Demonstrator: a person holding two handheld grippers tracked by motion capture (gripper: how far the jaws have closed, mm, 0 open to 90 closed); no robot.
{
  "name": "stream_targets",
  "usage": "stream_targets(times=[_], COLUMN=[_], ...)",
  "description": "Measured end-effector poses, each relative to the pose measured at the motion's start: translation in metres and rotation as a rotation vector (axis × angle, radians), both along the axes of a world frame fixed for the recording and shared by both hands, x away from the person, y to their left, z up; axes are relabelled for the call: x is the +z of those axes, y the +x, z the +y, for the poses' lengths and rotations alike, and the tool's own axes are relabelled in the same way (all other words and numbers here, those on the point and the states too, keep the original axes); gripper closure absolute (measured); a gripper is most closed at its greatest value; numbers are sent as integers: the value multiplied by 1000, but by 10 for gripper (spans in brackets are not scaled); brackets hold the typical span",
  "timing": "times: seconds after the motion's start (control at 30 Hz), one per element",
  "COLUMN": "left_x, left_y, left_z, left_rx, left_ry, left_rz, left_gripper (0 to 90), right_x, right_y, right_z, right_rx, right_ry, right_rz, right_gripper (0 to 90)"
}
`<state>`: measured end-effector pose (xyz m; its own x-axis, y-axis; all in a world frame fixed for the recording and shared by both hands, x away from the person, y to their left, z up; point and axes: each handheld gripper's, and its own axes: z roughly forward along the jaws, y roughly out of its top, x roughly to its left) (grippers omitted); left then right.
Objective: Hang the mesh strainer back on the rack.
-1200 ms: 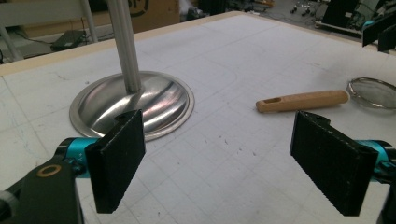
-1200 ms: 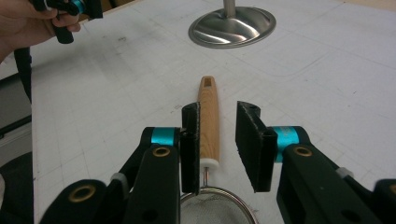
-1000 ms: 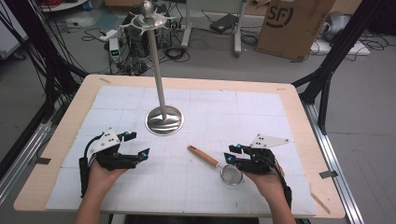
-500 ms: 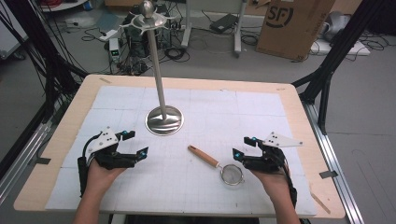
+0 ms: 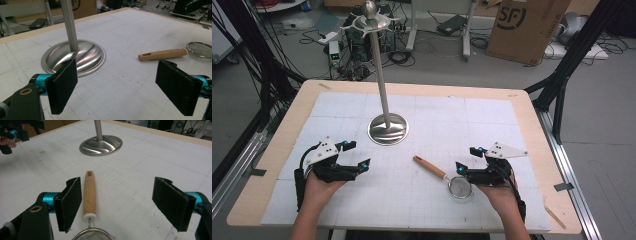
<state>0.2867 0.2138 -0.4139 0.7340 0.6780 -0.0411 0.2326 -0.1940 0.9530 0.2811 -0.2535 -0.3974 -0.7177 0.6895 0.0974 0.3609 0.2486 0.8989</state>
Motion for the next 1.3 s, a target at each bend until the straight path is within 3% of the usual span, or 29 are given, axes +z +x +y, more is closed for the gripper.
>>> stream_targets(times=[0.27, 0.5, 0.97, 1.07, 1.1, 1.3], left_x=[1, 1, 3, 3, 3, 4], left_y=[-1, 0, -1, -1, -1, -1], left_z=[1, 1, 4, 4, 4, 4], left_rx=[3, 0, -2, -4, -4, -5], left_ry=[-4, -7, -20, -25, -27, -27], left_rz=[-1, -1, -6, -2, 0, -1], left_gripper=[185, 185, 184, 184, 184, 184], right_x=[-1, -4, -8, -10, -12, -17], right_y=[1, 2, 15, 17, 18, 21], right_z=[7, 15, 48, 54, 58, 61], right_rx=[22, 42, 132, 155, 163, 170], right_ry=[-31, -51, -208, -265, -304, -340], right_rz=[-2, 29, 104, 118, 128, 153], right_gripper=[214, 214, 288, 320, 335, 408])
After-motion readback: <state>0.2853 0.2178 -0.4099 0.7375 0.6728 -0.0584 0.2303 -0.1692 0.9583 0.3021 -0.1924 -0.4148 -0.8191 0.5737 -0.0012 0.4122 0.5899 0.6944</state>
